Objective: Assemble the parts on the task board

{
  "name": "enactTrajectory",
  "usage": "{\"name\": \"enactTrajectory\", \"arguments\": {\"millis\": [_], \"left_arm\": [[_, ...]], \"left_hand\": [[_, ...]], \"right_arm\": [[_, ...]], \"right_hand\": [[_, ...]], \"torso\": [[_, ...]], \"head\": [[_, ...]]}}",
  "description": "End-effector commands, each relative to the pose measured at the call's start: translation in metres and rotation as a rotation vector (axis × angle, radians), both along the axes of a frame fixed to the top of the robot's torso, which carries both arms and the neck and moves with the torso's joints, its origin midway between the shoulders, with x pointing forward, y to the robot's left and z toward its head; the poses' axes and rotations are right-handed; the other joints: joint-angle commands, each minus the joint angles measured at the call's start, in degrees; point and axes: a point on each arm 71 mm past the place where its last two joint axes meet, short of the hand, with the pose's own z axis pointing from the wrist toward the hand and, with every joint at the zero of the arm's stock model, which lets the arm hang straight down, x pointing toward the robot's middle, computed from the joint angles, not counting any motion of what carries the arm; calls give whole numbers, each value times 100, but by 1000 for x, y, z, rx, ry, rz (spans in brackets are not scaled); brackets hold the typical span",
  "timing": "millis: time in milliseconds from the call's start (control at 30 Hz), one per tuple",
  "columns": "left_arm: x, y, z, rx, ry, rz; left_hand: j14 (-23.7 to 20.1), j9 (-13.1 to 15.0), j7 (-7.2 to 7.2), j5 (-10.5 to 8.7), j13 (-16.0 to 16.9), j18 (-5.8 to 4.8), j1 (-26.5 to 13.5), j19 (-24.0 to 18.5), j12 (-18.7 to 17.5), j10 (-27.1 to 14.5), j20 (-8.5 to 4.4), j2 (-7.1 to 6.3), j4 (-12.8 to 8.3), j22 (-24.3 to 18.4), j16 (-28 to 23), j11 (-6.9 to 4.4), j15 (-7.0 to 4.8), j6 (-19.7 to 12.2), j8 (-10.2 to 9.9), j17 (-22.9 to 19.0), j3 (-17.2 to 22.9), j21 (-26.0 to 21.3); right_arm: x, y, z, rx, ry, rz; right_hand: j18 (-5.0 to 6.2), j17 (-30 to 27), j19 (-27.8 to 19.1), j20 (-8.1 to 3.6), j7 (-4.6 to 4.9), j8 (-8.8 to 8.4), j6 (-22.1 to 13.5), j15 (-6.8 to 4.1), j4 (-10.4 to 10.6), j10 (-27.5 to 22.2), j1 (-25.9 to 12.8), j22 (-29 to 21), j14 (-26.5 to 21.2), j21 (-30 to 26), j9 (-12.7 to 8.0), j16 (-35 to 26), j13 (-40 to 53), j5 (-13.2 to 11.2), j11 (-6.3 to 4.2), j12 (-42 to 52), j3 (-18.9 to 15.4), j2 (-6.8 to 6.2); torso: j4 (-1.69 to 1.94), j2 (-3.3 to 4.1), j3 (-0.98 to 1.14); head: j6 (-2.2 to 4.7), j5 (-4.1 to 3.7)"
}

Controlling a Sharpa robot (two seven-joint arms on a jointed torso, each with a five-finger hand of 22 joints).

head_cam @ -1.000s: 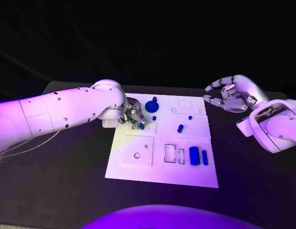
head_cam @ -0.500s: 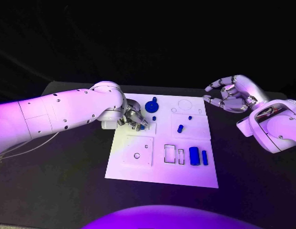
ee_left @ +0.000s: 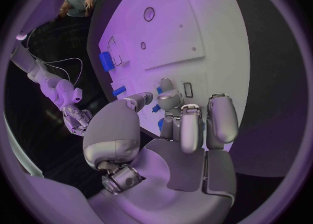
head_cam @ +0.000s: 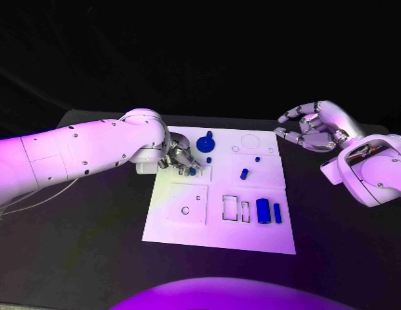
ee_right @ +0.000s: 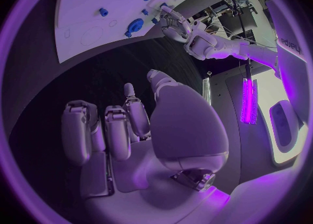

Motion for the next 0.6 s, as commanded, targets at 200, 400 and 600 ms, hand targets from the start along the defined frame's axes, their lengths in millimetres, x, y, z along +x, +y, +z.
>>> {"name": "enactTrajectory", "arguments": {"millis": [200,400,600], "left_arm": [[0,-3,10,-29,-37,-2],[4,1,28,-82,-79,27],[17,18,56,-113,-143,82]], "left_hand": [[496,7,-7,-28,-26,-80,94,-36,-36,-56,-31,26,22,-23,-27,-5,-38,-38,-9,1111,-63,-36],[418,13,52,10,-377,-18,436,-212,-322,-271,-8,17,120,-333,-167,45,-4,-220,-50,812,-242,-209],[277,-420,507,24,-1807,120,1110,-607,-1800,-1191,228,-47,360,-1115,-474,438,316,-1105,-797,279,-431,-714]], "right_arm": [[0,0,0,2,-11,6],[1,-1,-1,1,-10,3],[1,-2,-1,-1,-9,0]], "right_hand": [[88,1239,171,-24,11,35,-36,-23,4,-33,-86,977,524,-23,9,-43,309,-49,4,-22,-33,-10],[91,1234,166,-25,11,37,-38,-23,4,-35,-102,970,523,-36,10,-46,306,-59,4,-25,-37,-9],[90,1238,167,-25,11,38,-38,-23,3,-34,-106,971,524,-33,10,-44,307,-61,4,-24,-38,-8]], "torso": [[3,-1,-1],[-5,-4,-1],[5,-2,9]], "head": [[20,-9],[64,-13],[100,1]]}}
